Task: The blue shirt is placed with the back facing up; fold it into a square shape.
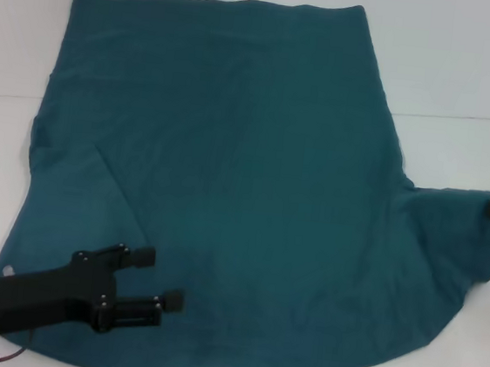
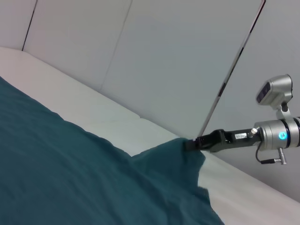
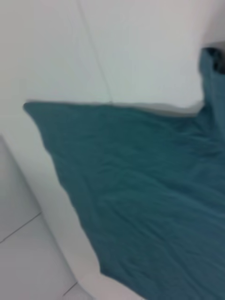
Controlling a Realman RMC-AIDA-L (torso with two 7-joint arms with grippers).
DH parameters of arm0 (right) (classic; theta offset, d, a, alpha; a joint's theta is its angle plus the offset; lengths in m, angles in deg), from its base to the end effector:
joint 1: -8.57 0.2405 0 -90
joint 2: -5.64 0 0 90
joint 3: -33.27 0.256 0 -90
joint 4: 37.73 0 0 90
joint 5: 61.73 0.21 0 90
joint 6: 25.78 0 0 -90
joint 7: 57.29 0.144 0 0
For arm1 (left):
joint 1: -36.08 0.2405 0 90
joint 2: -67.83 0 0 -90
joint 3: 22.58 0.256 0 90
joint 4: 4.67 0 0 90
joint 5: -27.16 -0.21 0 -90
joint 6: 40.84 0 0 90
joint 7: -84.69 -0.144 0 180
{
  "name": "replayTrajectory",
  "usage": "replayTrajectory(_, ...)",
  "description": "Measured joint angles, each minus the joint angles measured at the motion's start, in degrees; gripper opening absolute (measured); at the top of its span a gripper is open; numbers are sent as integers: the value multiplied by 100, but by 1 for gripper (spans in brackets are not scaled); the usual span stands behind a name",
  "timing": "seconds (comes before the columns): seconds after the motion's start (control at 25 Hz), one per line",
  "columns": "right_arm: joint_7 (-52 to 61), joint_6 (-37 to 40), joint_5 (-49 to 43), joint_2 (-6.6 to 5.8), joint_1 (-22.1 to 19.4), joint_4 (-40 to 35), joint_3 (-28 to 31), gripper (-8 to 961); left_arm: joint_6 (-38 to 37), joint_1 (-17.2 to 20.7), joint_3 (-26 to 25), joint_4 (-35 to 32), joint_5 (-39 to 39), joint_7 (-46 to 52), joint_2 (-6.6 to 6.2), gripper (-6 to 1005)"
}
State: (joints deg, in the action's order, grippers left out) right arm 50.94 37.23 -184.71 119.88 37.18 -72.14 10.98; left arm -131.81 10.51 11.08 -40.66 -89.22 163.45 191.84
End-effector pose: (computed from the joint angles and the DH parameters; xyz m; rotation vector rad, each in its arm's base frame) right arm 0.3708 0.3581 0.0714 -1.8746 1.4046 0.5762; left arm -0.2754 0.2939 -0.0285 -2.6483 -0.8280 -0.8417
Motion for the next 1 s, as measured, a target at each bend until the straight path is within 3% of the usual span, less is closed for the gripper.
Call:
replayTrajectory(0.32, -264, 31, 429, -41, 192, -5, -74, 20, 4, -41, -3, 4, 53, 44, 0, 947)
replayTrajectory(0.52, -291, 38, 435, 2, 503, 11, -265, 22, 42, -60, -13, 5, 85, 44, -1, 947)
replayTrajectory(0.64, -264, -44, 432, 99, 846, 84, -449, 23, 56, -70, -27, 0, 142, 44, -6, 947)
replayTrajectory(0.88, -373, -554, 402, 481, 1460, 178, -1342, 25, 154, -90, -36, -3, 188, 44, -24, 948)
replayTrajectory(1.0, -348, -684, 421, 547, 1571, 178, -1799, 116, 217, -95, -35, 1, 188, 50, -25, 948)
